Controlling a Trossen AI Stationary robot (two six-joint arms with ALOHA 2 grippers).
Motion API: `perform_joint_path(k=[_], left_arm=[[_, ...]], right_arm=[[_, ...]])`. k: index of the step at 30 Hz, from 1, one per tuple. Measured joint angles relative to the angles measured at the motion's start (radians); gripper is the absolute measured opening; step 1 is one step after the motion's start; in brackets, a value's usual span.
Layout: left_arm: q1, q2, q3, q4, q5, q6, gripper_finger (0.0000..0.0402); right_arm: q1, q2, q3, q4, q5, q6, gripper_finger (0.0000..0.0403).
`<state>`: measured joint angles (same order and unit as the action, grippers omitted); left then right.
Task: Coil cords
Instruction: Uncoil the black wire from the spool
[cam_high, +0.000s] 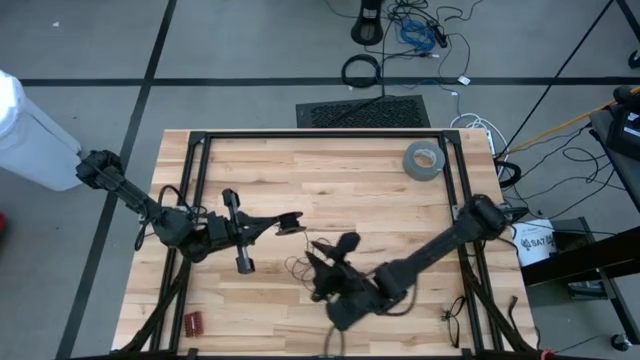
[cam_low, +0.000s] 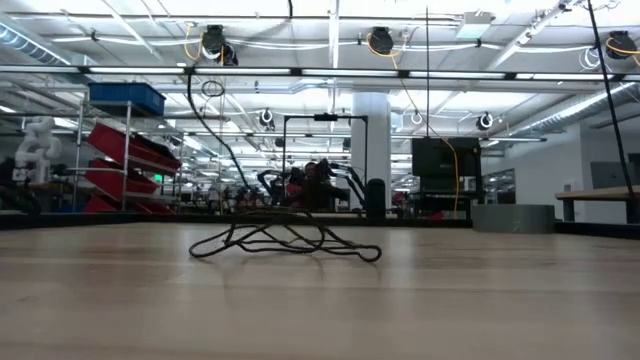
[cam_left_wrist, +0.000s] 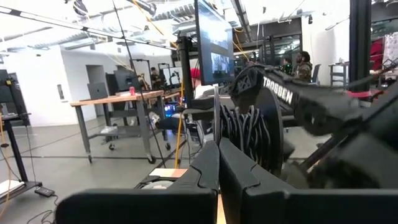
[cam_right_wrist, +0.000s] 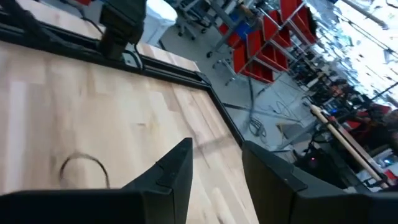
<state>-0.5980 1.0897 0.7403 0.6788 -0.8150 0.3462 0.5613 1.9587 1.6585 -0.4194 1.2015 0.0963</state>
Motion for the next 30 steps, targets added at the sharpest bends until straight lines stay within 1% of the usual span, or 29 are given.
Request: perform_joint_path(k=[4,8,10,12,16,18,20,22,26,30], left_arm=[[0.000,0.000,0.000,0.000,0.000,0.000,0.0001],[0.000,0.000,0.000,0.000,0.000,0.000,0.0001],[0.000,0.000,0.000,0.000,0.000,0.000,0.0001],[0.000,0.000,0.000,0.000,0.000,0.000,0.0001],[0.000,0.000,0.000,0.001,0.000,0.000,0.0001],[0.000,0.000,0.000,0.001,0.000,0.000,0.0001],[0.000,0.000,0.000,0.001,0.000,0.000,0.0001],[0.000,0.000,0.000,0.001,0.000,0.000,0.0001],[0.003,0.000,0.000,0.001,0.000,0.000,0.0001],[0.004,0.000,0.000,0.001,0.000,0.000,0.0001]], right_arm=[[0.076,-0.077,0.000,-0.193,-0.004,0.120,0.0128],[0.156,-0.144,0.000,-0.379,-0.054,0.261,0.0128],[0.194,-0.161,-0.001,-0.455,-0.051,0.336,0.0128],[0.231,-0.171,-0.022,-0.496,-0.026,0.392,0.0128],[0.287,-0.172,-0.083,-0.527,0.032,0.485,0.0128],[0.304,-0.172,-0.132,-0.530,0.037,0.544,0.0128],[0.315,-0.172,-0.187,-0.548,0.056,0.624,0.0128],[0.318,-0.172,-0.246,-0.547,0.098,0.710,0.0128],[0.293,-0.172,-0.351,-0.535,0.173,0.876,0.0128],[0.247,-0.172,-0.459,-0.476,0.213,0.962,0.0128]])
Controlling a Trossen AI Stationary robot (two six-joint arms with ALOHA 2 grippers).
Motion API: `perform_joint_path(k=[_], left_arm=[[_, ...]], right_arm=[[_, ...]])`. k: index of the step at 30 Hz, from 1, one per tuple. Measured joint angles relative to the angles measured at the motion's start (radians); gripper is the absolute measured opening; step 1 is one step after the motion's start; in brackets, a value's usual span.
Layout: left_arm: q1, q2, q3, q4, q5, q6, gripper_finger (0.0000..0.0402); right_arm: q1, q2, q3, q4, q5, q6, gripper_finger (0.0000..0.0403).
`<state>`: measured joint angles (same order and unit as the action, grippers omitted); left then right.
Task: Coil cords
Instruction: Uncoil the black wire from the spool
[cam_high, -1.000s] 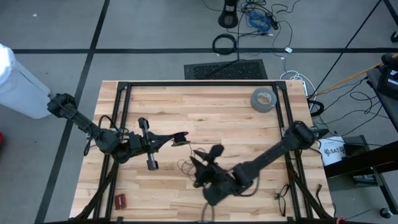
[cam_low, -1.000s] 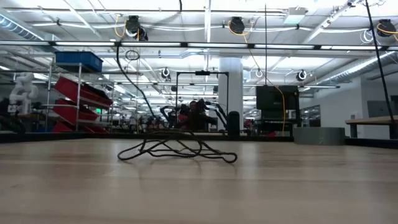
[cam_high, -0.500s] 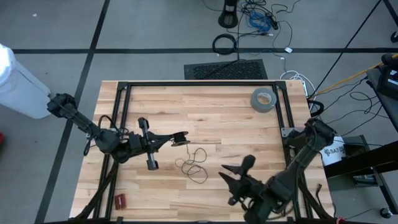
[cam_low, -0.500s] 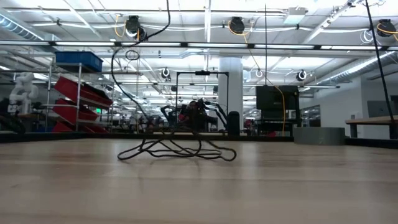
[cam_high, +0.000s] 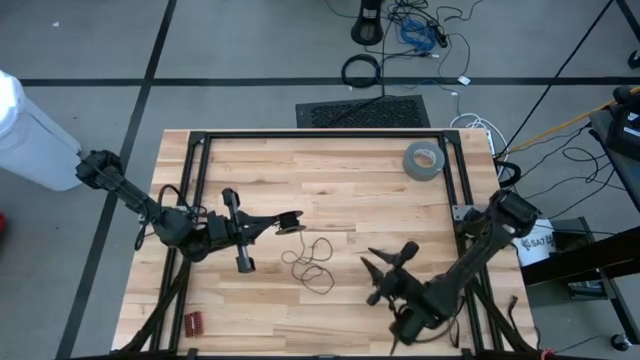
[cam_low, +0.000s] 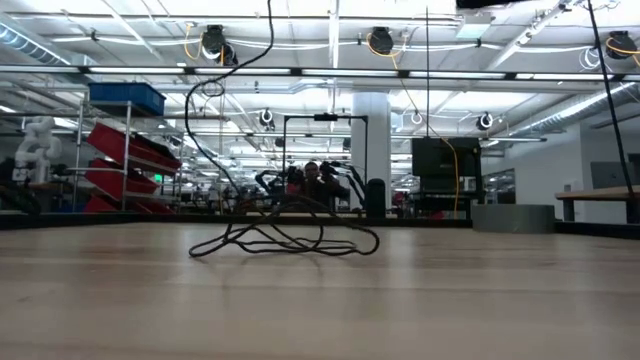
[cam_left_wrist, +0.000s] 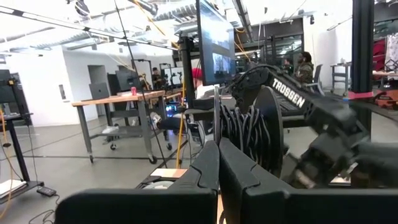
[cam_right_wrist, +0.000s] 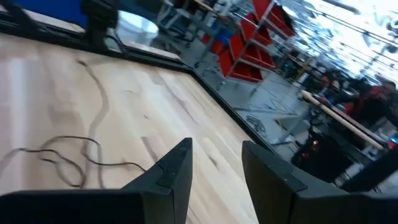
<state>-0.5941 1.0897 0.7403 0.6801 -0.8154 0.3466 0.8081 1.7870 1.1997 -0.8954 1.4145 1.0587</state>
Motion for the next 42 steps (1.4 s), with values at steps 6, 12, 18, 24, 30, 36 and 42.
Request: perform_joint_path(k=[6,12,18,24,30,36,42], left_arm=[[0.000,0.000,0.000,0.000,0.000,0.000,0.0001],[0.001,0.000,0.000,0.000,0.000,0.002,0.0001],[0.005,0.000,0.000,0.000,0.000,0.000,0.0001],[0.003,0.000,0.000,0.000,0.000,0.000,0.0001],[0.004,0.000,0.000,0.000,0.000,0.001,0.0001],[0.004,0.000,0.000,0.002,0.000,0.000,0.0001],[0.004,0.000,0.000,0.002,0.000,0.000,0.0001]], right_arm=[[-0.053,0.000,-0.094,0.180,-0.007,-0.030,0.0128],[-0.080,0.000,-0.026,0.526,-0.169,-0.554,0.0128],[-0.154,-0.048,0.077,0.804,-0.533,-1.128,0.0128],[-0.201,-0.228,0.097,0.753,-0.641,-1.262,0.0128],[-0.169,-0.403,0.085,0.425,-0.655,-1.037,0.0128],[-0.097,-0.525,-0.124,0.461,-0.561,-0.901,0.0128],[-0.106,-0.563,-0.410,0.798,-0.382,-0.938,0.0128]])
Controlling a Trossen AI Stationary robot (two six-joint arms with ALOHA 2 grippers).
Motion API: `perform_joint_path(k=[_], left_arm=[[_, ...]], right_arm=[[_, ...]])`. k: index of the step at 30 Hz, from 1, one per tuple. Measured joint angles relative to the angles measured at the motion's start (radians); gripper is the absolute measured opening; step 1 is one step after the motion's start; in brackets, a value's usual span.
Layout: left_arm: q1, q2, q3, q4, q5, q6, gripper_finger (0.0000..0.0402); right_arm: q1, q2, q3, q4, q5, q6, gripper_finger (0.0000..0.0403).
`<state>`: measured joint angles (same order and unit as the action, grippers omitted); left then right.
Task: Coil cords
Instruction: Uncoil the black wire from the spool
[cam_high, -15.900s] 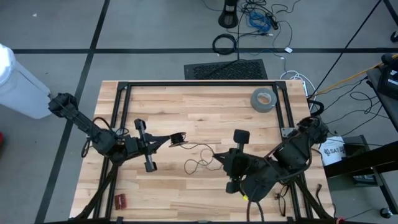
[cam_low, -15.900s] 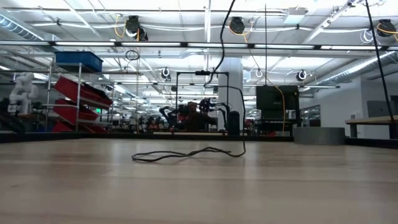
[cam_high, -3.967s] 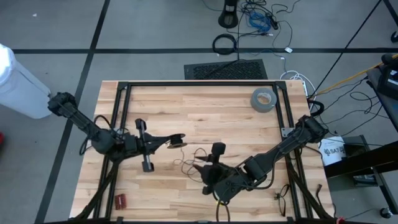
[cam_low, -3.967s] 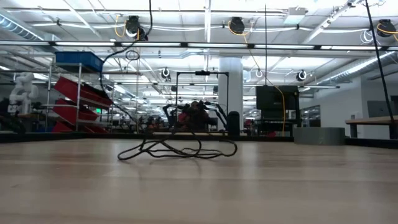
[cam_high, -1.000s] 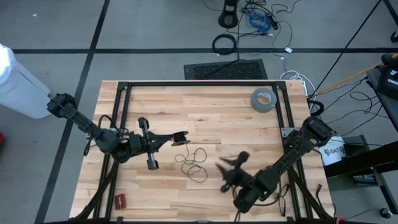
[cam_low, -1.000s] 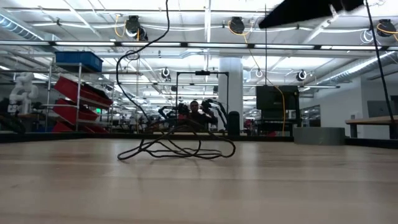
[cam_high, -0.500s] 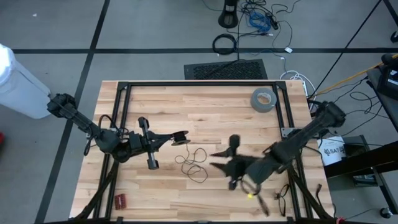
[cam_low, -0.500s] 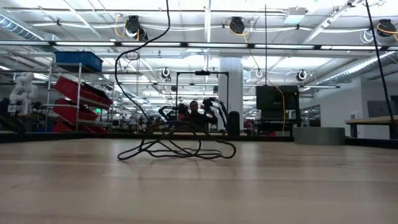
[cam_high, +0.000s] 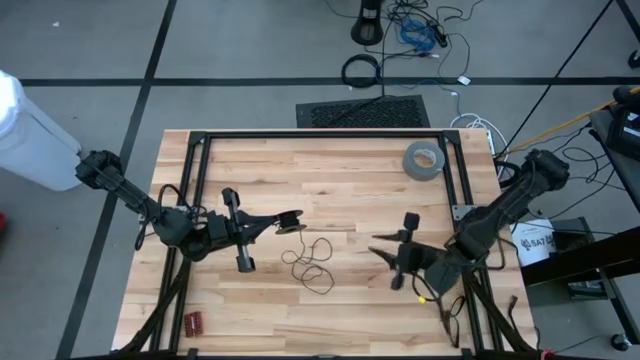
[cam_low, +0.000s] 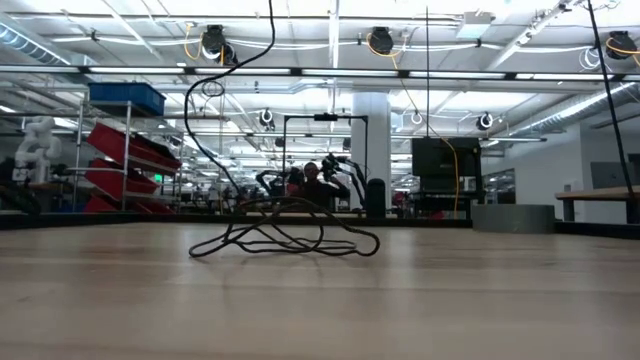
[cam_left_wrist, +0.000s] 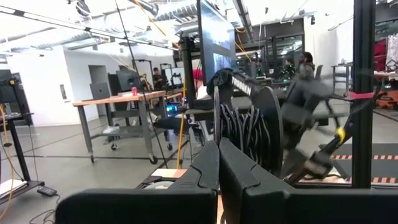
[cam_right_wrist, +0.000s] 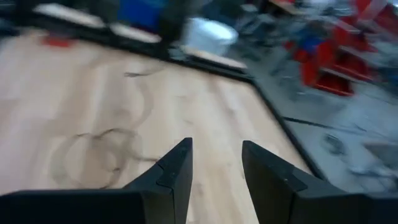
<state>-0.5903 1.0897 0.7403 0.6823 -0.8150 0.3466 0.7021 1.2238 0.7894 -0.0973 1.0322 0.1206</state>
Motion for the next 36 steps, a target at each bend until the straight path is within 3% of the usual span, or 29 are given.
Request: perform_joint_path(k=[4,8,11,13,19,22,27,36], left_arm=[[0.002,0.000,0.000,0.008,0.000,0.003,0.0001],[0.003,0.000,0.000,0.008,0.012,0.003,0.0001],[0.003,0.000,0.000,0.009,0.031,0.002,0.0001],[0.002,0.000,0.000,0.008,0.033,0.002,0.0001],[0.002,0.000,0.000,0.008,0.034,0.002,0.0001],[0.002,0.000,0.000,0.008,0.034,0.001,0.0001],[0.002,0.000,0.000,0.008,0.034,0.001,0.0001],[0.002,0.000,0.000,0.008,0.034,-0.002,0.0001]], right_arm=[[-0.066,0.033,-0.136,0.300,0.040,-0.015,0.0128],[-0.122,0.097,-0.175,0.570,-0.036,-0.085,0.0128],[-0.146,0.165,-0.155,0.705,-0.164,-0.200,0.0128],[-0.147,0.218,-0.112,0.731,-0.241,-0.308,0.0128],[-0.155,0.392,0.072,0.737,-0.237,-0.460,0.0140],[-0.174,0.460,0.174,0.739,-0.178,-0.450,0.0156],[-0.198,0.531,0.288,0.730,-0.171,-0.430,0.0182],[-0.242,0.609,0.339,0.705,-0.167,-0.330,0.0187]])
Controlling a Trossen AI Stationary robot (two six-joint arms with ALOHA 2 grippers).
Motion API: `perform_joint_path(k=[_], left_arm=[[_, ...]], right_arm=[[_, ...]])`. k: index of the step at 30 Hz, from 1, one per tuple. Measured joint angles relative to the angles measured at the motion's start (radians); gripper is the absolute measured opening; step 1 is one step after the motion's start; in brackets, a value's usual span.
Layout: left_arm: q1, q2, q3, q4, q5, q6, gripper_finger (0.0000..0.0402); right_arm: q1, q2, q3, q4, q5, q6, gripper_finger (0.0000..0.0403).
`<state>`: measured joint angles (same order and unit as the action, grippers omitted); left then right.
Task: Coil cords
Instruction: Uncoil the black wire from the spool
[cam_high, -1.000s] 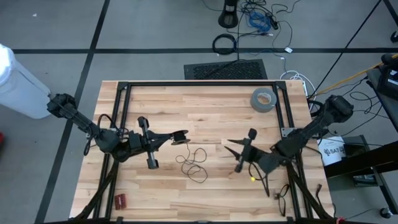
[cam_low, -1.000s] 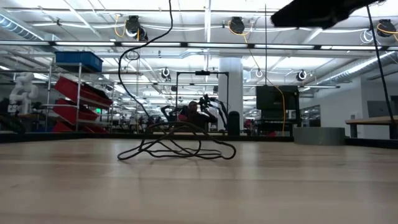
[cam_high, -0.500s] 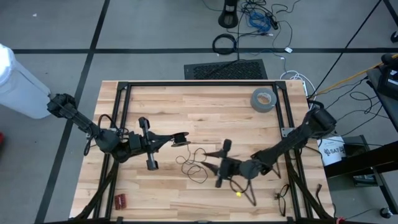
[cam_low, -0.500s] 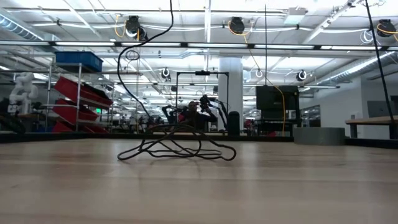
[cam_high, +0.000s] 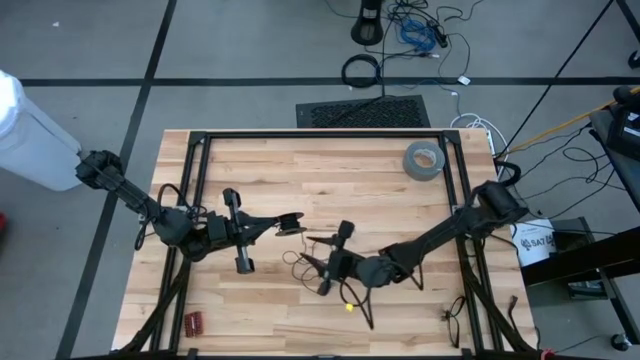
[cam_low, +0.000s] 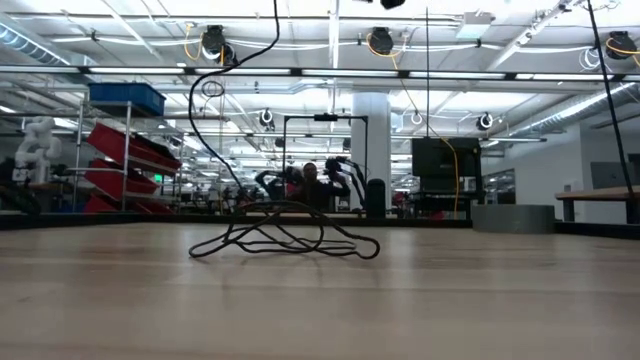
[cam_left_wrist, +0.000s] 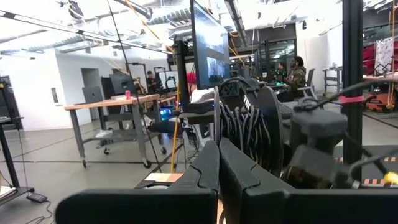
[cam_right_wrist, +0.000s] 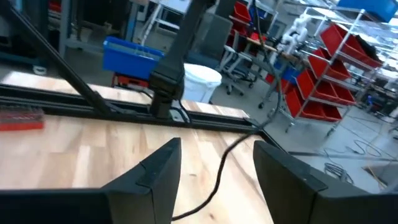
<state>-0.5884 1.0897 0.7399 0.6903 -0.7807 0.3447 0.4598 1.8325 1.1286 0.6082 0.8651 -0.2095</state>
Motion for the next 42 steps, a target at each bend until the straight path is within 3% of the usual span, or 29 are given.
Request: perform_joint_path(k=[16,31,36,42], left_arm=[[0.000,0.001,0.000,0.000,0.011,0.000,0.0001],[0.000,0.001,0.000,0.000,0.011,-0.004,0.0001],[0.000,0.001,0.000,0.000,0.011,-0.018,0.0001],[0.000,0.001,0.000,0.000,0.011,-0.018,0.0001]], right_arm=[[-0.027,0.013,0.000,0.039,-0.004,-0.020,0.0173],[-0.027,0.013,0.000,0.061,-0.061,-0.031,0.0030],[-0.033,0.013,0.000,0.052,-0.061,-0.012,0.0031],[-0.041,0.013,0.000,0.046,-0.085,0.014,0.0066]])
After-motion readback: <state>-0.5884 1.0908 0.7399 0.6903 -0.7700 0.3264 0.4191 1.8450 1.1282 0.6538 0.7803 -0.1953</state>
